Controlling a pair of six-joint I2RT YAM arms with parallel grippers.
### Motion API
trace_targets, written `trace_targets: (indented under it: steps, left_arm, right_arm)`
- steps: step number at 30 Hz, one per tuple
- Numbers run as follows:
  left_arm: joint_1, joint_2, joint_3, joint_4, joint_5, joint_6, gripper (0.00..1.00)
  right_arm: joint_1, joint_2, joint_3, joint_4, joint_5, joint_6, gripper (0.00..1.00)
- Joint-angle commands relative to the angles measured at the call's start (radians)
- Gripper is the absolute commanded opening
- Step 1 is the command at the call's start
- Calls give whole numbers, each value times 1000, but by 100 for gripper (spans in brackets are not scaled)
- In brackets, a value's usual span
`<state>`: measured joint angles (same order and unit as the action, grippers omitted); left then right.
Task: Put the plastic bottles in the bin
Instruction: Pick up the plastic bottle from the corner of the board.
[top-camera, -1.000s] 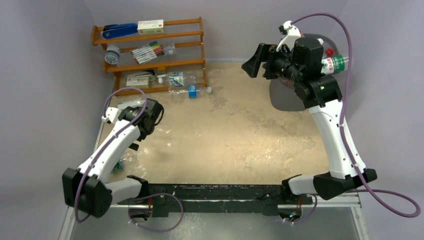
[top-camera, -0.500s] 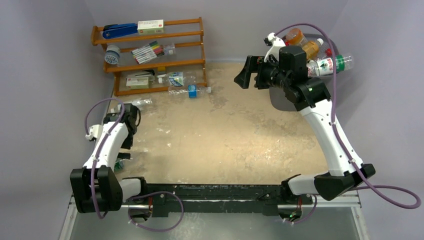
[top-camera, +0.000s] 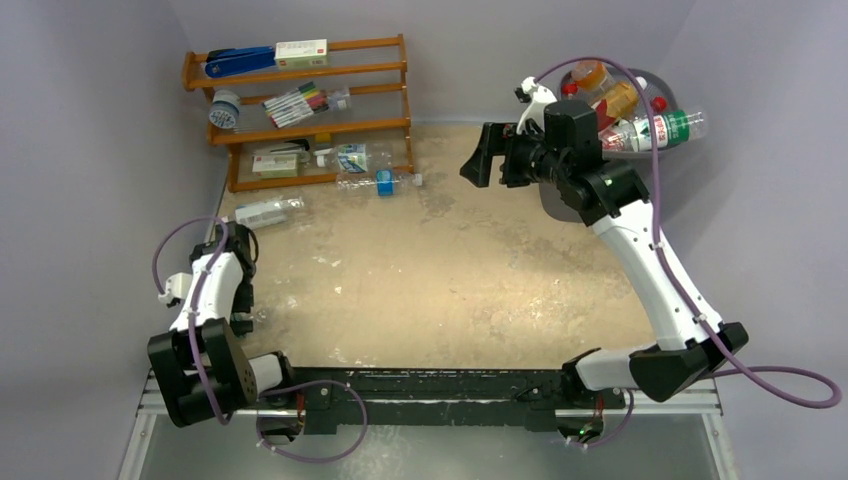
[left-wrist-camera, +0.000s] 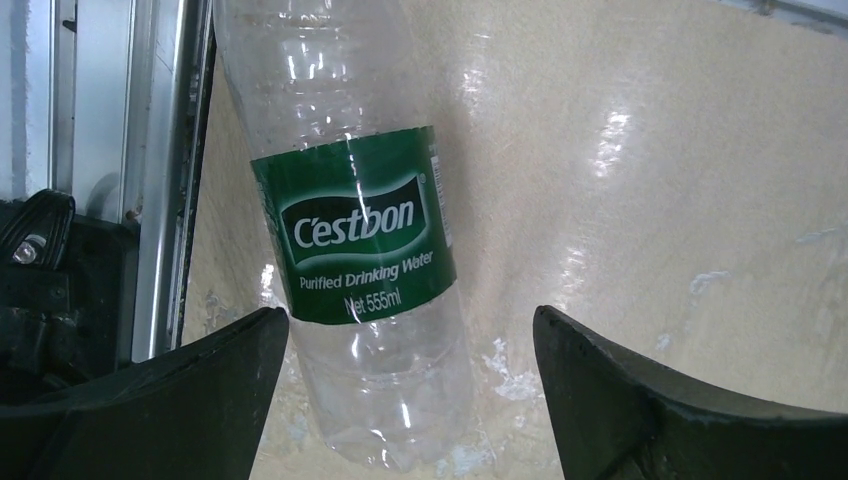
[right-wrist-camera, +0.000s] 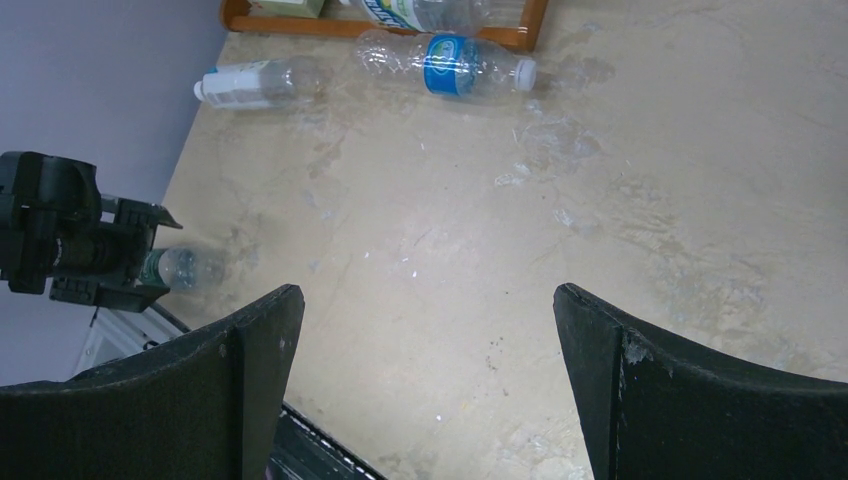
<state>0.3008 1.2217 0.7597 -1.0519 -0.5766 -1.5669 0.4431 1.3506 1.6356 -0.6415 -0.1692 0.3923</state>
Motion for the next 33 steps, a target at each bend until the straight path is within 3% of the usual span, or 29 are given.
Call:
trace_targets:
  steps: [1, 6, 8, 11, 15, 22, 33]
  left_arm:
    - [26, 14, -47, 54, 29, 25, 91]
    - [37, 41, -90, 105, 64, 50, 80]
    - [37, 35, -99, 125, 76, 62, 69]
    - [37, 18, -106, 147, 99, 89, 43]
    - [36, -15, -90, 137, 116, 136, 33]
    - [-38, -98, -35, 105, 226, 249, 29]
    - [-412, -210, 0, 153, 381, 328, 30]
  right_arm:
    - [9, -31, -9, 50, 13, 13, 97]
    - [13, -40, -37, 62, 14, 21, 97]
    - [13, -43, -48, 66, 15, 22, 97]
    - [14, -50, -62, 75, 16, 26, 97]
    - [14, -52, -81, 93, 9, 31, 97]
    - [15, -47, -101, 121, 3, 36, 97]
    - [15, -85, -124, 126, 23, 43, 98]
